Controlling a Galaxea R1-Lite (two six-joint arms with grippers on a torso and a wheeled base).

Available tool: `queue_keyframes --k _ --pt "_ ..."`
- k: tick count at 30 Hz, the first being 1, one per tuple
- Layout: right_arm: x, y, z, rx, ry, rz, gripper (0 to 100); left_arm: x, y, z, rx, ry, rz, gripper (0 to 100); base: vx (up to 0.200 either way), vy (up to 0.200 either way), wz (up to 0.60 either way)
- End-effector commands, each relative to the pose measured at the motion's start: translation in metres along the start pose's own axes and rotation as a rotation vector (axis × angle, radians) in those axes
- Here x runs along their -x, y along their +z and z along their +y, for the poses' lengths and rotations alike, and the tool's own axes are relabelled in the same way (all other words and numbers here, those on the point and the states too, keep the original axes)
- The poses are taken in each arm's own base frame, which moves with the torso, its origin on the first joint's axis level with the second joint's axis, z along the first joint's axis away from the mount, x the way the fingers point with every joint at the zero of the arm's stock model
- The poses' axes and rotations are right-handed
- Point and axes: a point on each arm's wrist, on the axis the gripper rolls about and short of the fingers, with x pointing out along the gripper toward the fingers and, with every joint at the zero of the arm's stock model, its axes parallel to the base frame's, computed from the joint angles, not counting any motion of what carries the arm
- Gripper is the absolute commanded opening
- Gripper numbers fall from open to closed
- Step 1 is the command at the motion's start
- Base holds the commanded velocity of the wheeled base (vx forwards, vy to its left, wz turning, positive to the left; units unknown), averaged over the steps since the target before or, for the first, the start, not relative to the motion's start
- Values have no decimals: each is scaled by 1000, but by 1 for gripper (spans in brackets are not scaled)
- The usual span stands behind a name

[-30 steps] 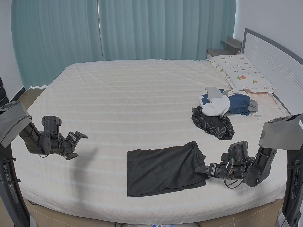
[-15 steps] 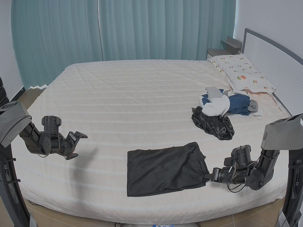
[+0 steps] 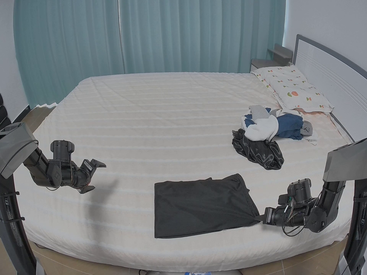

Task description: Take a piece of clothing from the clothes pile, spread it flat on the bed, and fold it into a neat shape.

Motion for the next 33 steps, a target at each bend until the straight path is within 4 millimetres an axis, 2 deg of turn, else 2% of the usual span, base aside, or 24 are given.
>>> queue_keyframes --k 1,6,7,10,11,13,14,17,24,27,28,33 --pt "-1 -2 -2 -3 -6 8 0 0 0 1 1 1 1 100 0 0 0" --pt "-1 -6 -4 22 -15 25 0 0 0 0 1 0 0 100 0 0 0" --pt "-1 -6 -4 30 -15 25 100 0 0 0 1 0 0 100 0 0 0" --pt "-1 2 -2 28 -1 -12 100 0 0 0 1 0 0 100 0 0 0" --pt "1 12 0 34 15 -61 100 0 0 1 1 1 1 100 0 0 0" --pt "1 15 1 37 21 -75 100 0 0 1 1 1 1 100 0 0 0" --pt "-1 29 5 44 41 -124 100 0 0 0 1 0 0 100 0 0 0" --pt "-10 51 6 47 60 -185 100 0 0 0 2 0 0 100 0 0 0" --pt "-57 92 18 -61 86 -199 100 0 0 1 3 2 -1 100 0 0 0" --pt "-68 99 21 -80 94 -194 100 0 0 1 3 2 -1 100 0 0 0" --pt "-82 105 20 -90 95 -196 100 0 0 1 3 2 -1 100 0 0 0" --pt "-103 106 13 -98 87 -183 100 0 0 1 3 2 -1 100 0 0 0"
